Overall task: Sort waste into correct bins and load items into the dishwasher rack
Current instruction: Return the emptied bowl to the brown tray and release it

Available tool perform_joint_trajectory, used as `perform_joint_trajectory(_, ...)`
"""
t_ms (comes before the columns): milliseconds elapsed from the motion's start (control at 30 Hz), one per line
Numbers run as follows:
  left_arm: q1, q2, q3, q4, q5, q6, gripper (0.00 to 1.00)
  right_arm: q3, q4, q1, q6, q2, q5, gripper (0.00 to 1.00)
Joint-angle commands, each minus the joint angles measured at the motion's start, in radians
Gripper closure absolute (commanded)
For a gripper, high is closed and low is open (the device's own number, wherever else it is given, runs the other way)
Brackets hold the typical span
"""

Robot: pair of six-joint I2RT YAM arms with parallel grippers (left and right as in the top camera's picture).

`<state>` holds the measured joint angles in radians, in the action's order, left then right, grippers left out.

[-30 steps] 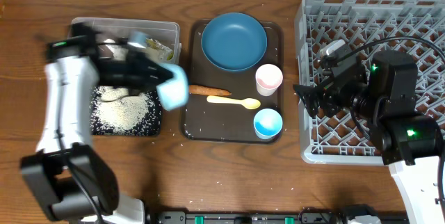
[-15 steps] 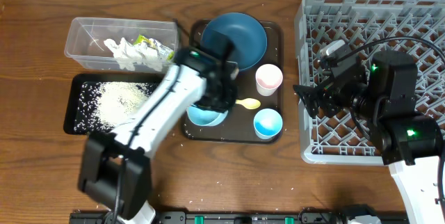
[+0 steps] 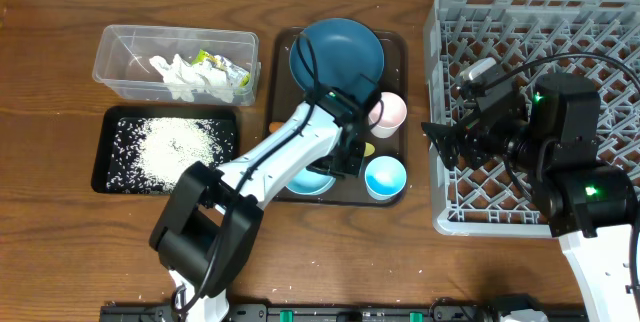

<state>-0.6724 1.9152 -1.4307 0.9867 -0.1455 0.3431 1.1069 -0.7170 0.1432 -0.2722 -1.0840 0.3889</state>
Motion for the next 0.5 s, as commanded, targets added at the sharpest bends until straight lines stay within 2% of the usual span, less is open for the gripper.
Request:
perform_joint_trajectory(0, -0.010, -0.002, 0.007, 0.001, 0.023, 0.029, 0.86, 0.023, -0.001, -0.013, 0.010, 0.001, 0.005, 0.02)
perform_joint_trajectory(67, -0.006, -0.002, 0.007, 0.000, 0.024, 0.029, 0.73, 0.023, -0.002, -0.013, 0.010, 0.001, 0.005, 0.02)
perform_joint_trajectory(467, 0.146, -0.036, -0.159, 0.063, 0.028, 0.037, 0.50, 0.023, -0.001, -0.013, 0.010, 0.001, 0.005, 0.01)
